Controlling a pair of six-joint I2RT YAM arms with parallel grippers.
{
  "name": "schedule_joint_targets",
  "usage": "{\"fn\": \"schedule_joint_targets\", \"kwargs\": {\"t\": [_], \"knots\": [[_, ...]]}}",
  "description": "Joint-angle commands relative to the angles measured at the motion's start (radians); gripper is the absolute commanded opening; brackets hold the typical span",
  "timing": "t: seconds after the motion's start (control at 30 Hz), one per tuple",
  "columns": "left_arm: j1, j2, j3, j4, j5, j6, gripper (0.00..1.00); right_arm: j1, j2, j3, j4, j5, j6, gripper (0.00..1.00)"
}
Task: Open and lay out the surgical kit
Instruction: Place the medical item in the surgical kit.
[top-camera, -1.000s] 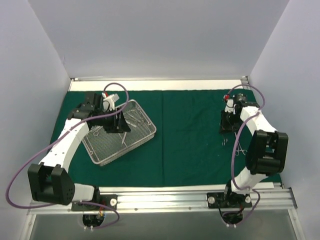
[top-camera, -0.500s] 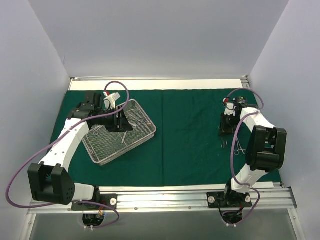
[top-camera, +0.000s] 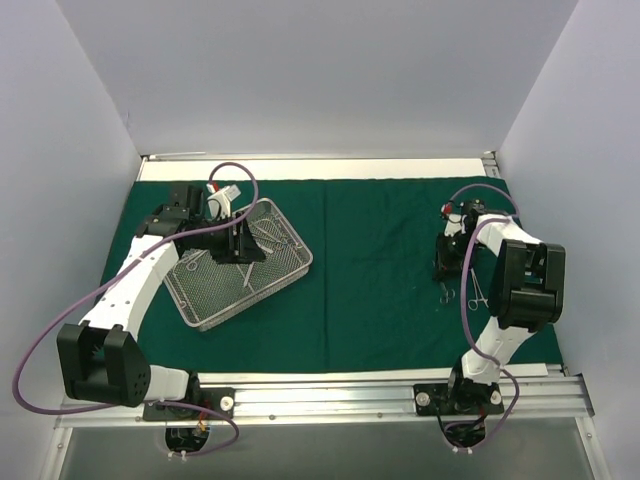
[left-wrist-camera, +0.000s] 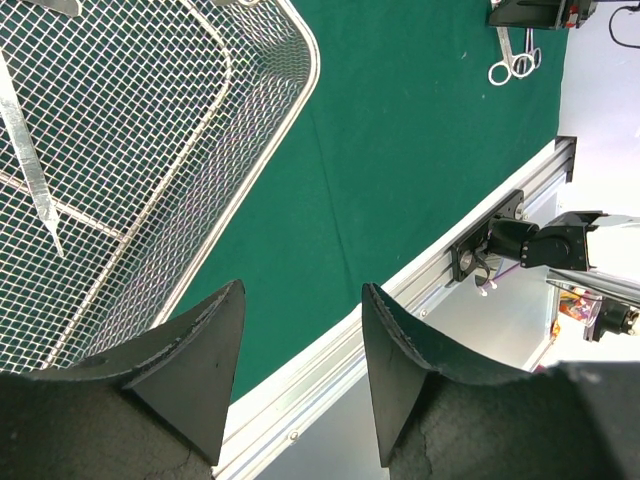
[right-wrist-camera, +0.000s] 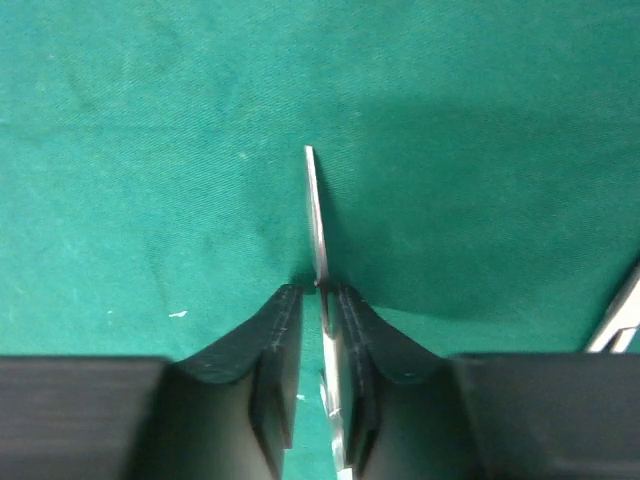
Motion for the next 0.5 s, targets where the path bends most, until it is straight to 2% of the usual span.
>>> {"fn": "schedule_joint_targets", "kwargs": {"t": [0.0,0.07,0.23,0.47], "knots": [[0.01,0.01,0.035,0.029,0.024,0.015,0.59,0.009,0.009,0.027,-0.05,0.062,0.024,0.24],[0.01,0.01,0.032,0.032,0.028,0.015,0.59,0.012,-0.01,0.028,-0.051,0.082,0.035,0.34],[0.011,0.01,0.02,0.043,0.041,0.008,0.59,0.02,-0.094,0.046,-0.069,0.122,0.075,0.42],[0.016,0.025,0.0,0.06,0.054,0.001,0.59,0.072,-0.091,0.071,-0.105,0.226,0.09,0.38]]}}
